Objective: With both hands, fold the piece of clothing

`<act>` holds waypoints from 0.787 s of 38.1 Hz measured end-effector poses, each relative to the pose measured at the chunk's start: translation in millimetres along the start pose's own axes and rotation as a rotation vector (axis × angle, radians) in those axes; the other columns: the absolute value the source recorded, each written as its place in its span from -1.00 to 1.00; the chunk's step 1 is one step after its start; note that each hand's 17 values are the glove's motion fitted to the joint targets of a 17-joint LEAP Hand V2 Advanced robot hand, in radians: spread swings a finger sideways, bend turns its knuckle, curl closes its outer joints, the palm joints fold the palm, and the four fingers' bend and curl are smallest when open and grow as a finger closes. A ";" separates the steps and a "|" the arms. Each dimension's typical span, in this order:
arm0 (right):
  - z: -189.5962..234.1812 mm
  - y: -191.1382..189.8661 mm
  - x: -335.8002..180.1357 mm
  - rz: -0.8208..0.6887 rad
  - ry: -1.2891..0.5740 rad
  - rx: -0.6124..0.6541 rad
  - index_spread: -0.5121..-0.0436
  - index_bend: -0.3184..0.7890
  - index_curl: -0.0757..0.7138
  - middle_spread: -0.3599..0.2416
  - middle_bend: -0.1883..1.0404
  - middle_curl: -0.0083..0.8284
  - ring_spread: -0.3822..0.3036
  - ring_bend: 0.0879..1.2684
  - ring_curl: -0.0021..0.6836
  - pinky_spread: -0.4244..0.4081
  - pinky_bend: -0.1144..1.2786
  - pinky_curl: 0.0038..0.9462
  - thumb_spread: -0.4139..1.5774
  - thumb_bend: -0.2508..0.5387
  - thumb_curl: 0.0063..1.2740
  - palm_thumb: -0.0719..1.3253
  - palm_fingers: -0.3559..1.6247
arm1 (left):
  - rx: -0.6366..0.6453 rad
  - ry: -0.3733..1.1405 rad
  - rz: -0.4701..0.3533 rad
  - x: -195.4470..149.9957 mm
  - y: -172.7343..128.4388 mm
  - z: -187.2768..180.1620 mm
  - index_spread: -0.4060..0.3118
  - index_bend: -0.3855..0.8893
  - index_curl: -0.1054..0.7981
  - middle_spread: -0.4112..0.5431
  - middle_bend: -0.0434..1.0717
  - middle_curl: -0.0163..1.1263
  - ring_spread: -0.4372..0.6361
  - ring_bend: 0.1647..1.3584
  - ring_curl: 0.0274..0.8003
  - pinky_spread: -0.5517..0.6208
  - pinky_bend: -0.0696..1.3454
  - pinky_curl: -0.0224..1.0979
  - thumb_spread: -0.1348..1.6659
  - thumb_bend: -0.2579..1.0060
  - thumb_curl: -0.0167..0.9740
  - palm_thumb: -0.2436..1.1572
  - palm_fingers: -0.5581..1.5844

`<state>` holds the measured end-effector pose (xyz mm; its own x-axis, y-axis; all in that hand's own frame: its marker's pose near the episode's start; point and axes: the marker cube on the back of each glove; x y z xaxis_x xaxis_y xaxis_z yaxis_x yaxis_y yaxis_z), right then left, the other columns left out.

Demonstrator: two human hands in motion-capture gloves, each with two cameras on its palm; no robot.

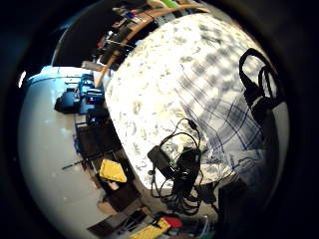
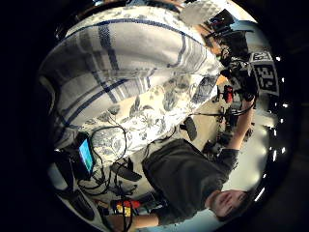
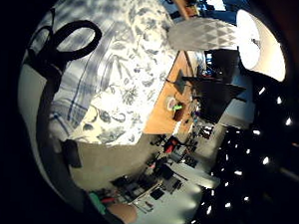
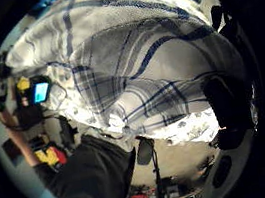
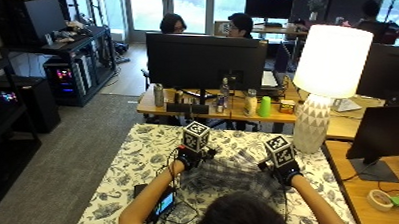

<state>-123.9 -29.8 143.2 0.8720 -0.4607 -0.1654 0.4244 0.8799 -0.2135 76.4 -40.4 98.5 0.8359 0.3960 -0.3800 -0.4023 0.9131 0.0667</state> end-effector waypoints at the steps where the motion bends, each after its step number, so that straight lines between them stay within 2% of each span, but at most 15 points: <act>1: -7.0 -5.9 4.3 0.028 0.012 0.021 0.06 -0.13 0.13 -0.46 -0.07 0.18 -0.56 -0.05 0.31 -0.71 -0.20 -0.19 0.66 0.18 -0.51 0.45 0.63 | 0.014 -0.004 -0.016 -8.0 -13.1 1.4 -0.54 -0.15 0.09 -0.85 0.14 0.25 -0.84 0.12 0.20 -0.69 -0.30 -0.20 0.92 -0.27 -0.86 -0.50 0.61; 3: -16.4 -22.2 12.6 0.087 0.030 0.058 0.05 -0.13 0.14 -0.47 -0.07 0.18 -0.57 -0.05 0.31 -0.71 -0.20 -0.19 0.67 0.17 -0.52 0.46 0.63 | 0.055 -0.016 -0.063 -19.2 -31.4 -3.4 -0.55 -0.15 0.09 -0.85 0.13 0.26 -0.84 0.11 0.20 -0.69 -0.30 -0.20 0.92 -0.26 -0.87 -0.50 0.61; 7: -21.0 -60.5 23.5 0.186 0.029 0.110 0.05 -0.14 0.16 -0.48 -0.06 0.19 -0.57 -0.06 0.31 -0.72 -0.20 -0.19 0.67 0.15 -0.53 0.48 0.63 | 0.151 -0.121 -0.241 -34.2 -41.1 -23.8 -0.57 -0.15 0.11 -0.86 0.12 0.27 -0.85 0.10 0.20 -0.69 -0.31 -0.20 0.91 -0.24 -0.85 -0.49 0.62; 12: -32.0 -93.2 17.5 0.274 -0.031 0.211 0.04 -0.16 0.16 -0.48 -0.02 0.22 -0.56 -0.07 0.31 -0.70 -0.21 -0.19 0.67 0.12 -0.53 0.49 0.62 | -0.059 0.037 -0.266 -33.3 -62.8 -1.8 -0.57 -0.16 0.13 -0.86 0.11 0.29 -0.85 0.10 0.20 -0.69 -0.33 -0.20 0.91 -0.22 -0.84 -0.46 0.62; 15: -18.3 -132.7 17.0 0.323 -0.070 0.332 0.04 -0.16 0.16 -0.48 0.00 0.23 -0.54 -0.09 0.31 -0.68 -0.21 -0.18 0.67 0.10 -0.53 0.51 0.61 | -0.079 0.009 -0.288 -38.7 -82.9 17.2 -0.57 -0.16 0.14 -0.86 0.10 0.30 -0.85 0.10 0.19 -0.69 -0.34 -0.21 0.90 -0.21 -0.83 -0.45 0.61; 18: -3.3 -166.4 10.5 0.338 -0.149 0.456 0.04 -0.19 0.15 -0.48 0.02 0.24 -0.54 -0.09 0.32 -0.66 -0.22 -0.18 0.67 0.08 -0.53 0.52 0.60 | -0.130 -0.076 -0.368 -47.7 -95.8 36.6 -0.57 -0.16 0.15 -0.86 0.10 0.30 -0.86 0.07 0.18 -0.69 -0.36 -0.21 0.90 -0.20 -0.82 -0.44 0.62; 21: 17.7 -167.4 -1.6 0.338 -0.284 0.393 0.03 -0.25 0.10 -0.48 0.05 0.25 -0.54 -0.13 0.30 -0.60 -0.23 -0.18 0.67 0.06 -0.53 0.53 0.51 | -0.227 -0.092 -0.504 -58.0 -102.1 54.4 -0.58 -0.14 0.16 -0.86 0.11 0.30 -0.85 0.02 0.16 -0.65 -0.42 -0.23 0.90 -0.18 -0.81 -0.42 0.59; 22: 23.5 -164.0 -4.9 0.329 -0.340 0.362 0.01 -0.24 0.10 -0.47 0.05 0.25 -0.53 -0.17 0.28 -0.55 -0.25 -0.19 0.67 0.05 -0.53 0.53 0.46 | -0.222 -0.078 -0.551 -63.0 -104.8 57.2 -0.58 -0.10 0.18 -0.86 0.11 0.30 -0.84 -0.02 0.14 -0.62 -0.48 -0.24 0.90 -0.18 -0.80 -0.42 0.55; 24: 28.8 -157.9 -9.3 0.286 -0.460 0.323 -0.02 -0.12 0.14 -0.45 -0.04 0.21 -0.47 -0.31 0.24 -0.35 -0.35 -0.21 0.66 0.03 -0.53 0.53 0.21 | -0.146 -0.030 -0.623 -74.0 -111.3 56.6 -0.56 -0.04 0.23 -0.84 0.11 0.30 -0.82 -0.13 0.12 -0.45 -0.66 -0.28 0.87 -0.19 -0.80 -0.41 0.38; 25: 29.6 -153.4 -9.8 0.264 -0.510 0.295 -0.02 -0.11 0.18 -0.42 -0.07 0.21 -0.44 -0.33 0.27 -0.28 -0.36 -0.18 0.67 0.01 -0.54 0.52 0.15 | -0.102 0.002 -0.646 -78.7 -114.0 53.9 -0.54 -0.03 0.24 -0.83 0.10 0.31 -0.80 -0.16 0.14 -0.38 -0.72 -0.29 0.86 -0.19 -0.79 -0.41 0.30; 27: 29.4 -141.6 -2.9 0.283 -0.545 0.221 -0.04 -0.09 0.20 -0.37 -0.14 0.18 -0.37 -0.39 0.27 -0.10 -0.38 -0.18 0.68 -0.03 -0.55 0.49 0.07 | -0.044 0.064 -0.670 -84.4 -115.7 45.8 -0.45 -0.04 0.26 -0.74 -0.13 0.28 -0.75 -0.18 0.19 -0.22 -0.68 -0.27 0.83 -0.20 -0.78 -0.41 0.10; 28: 27.9 -136.8 4.2 0.318 -0.533 0.200 -0.04 -0.13 0.19 -0.31 -0.18 0.16 -0.33 -0.42 0.24 -0.02 -0.39 -0.20 0.70 -0.08 -0.56 0.44 0.03 | -0.033 0.087 -0.675 -85.4 -114.5 40.8 -0.41 -0.05 0.26 -0.68 -0.33 0.24 -0.71 -0.19 0.18 -0.16 -0.61 -0.25 0.82 -0.20 -0.77 -0.40 0.02; 30: 20.2 -133.2 20.5 0.379 -0.498 0.227 -0.03 -0.16 0.15 -0.26 -0.22 0.13 -0.27 -0.45 0.20 0.11 -0.40 -0.22 0.71 -0.15 -0.58 0.38 0.02 | -0.032 0.118 -0.674 -83.7 -109.3 30.2 -0.36 -0.05 0.27 -0.58 -0.51 0.19 -0.64 -0.22 0.15 -0.08 -0.58 -0.25 0.81 -0.20 -0.77 -0.39 -0.02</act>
<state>-157.6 -154.0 187.7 0.9564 -0.0538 0.2872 0.0594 0.9982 -0.0107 61.6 -170.4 150.9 0.8621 -0.2727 -0.4271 0.1792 0.9525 -0.2463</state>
